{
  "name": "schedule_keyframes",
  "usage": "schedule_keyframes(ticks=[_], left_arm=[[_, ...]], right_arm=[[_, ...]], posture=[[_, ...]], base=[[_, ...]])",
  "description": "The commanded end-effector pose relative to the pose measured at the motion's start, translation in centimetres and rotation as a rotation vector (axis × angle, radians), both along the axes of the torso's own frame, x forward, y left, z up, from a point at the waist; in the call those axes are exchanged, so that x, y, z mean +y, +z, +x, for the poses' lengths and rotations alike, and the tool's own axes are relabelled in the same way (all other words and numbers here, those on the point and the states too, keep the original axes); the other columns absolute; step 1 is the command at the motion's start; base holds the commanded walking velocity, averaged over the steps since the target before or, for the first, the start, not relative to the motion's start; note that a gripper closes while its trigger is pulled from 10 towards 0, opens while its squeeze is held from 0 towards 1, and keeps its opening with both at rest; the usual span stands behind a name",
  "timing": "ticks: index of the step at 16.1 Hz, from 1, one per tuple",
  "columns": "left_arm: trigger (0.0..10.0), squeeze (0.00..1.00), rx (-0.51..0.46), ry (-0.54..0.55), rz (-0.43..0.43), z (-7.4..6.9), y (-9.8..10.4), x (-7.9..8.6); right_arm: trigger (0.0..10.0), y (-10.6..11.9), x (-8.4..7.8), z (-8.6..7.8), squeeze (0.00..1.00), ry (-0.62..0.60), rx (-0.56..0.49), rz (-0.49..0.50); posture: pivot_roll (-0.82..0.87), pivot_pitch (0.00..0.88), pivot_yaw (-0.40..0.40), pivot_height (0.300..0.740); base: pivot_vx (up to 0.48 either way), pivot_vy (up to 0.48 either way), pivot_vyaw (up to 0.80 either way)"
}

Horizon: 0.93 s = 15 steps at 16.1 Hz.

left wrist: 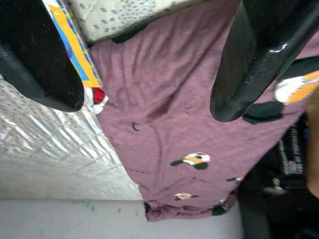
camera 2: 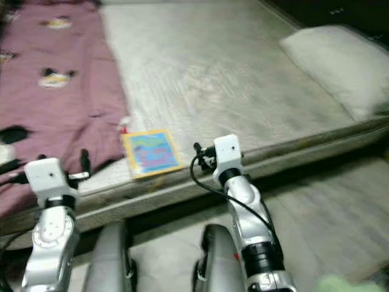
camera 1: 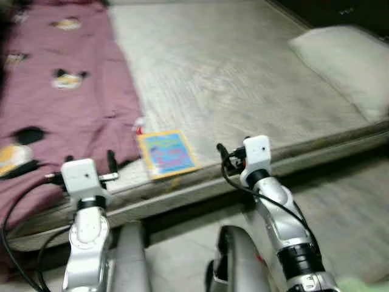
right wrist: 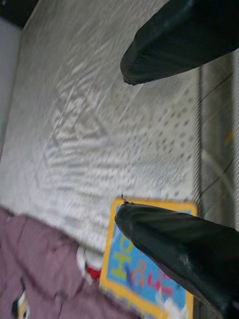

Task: Clean up the room

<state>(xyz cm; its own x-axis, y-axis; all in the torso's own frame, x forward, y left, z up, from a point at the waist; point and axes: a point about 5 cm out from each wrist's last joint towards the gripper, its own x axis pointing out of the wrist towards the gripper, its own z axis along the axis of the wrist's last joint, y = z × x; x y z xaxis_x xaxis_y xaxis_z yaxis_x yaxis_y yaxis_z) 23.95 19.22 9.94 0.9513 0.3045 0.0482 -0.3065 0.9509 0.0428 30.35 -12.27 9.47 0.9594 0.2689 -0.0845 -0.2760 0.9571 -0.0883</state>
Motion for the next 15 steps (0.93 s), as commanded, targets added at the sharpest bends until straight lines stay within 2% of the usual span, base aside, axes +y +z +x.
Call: schedule_keyframes(ticks=[1,6,15], left_arm=[[10.0,0.00,0.003,0.011,-0.010,0.01,0.06,0.03],[10.0,0.00,-0.013,0.011,-0.024,0.05,0.28,0.01],[10.0,0.00,-0.015,0.002,-0.033,0.28,0.36,-0.11]], right_arm=[[10.0,0.18,-0.07,0.11,0.00,0.007,-0.006,-0.008],[10.0,0.13,-0.34,0.26,0.00,-0.007,-0.002,-0.009],[10.0,0.22,-0.40,0.49,0.00,0.001,-0.015,-0.034]], posture=[[-0.01,0.114,-0.062,0.588],[-0.01,0.119,-0.060,0.588],[-0.01,0.115,-0.059,0.588]], base=[[0.000,0.000,0.00],[0.000,0.000,0.00],[0.268,0.000,0.00]])
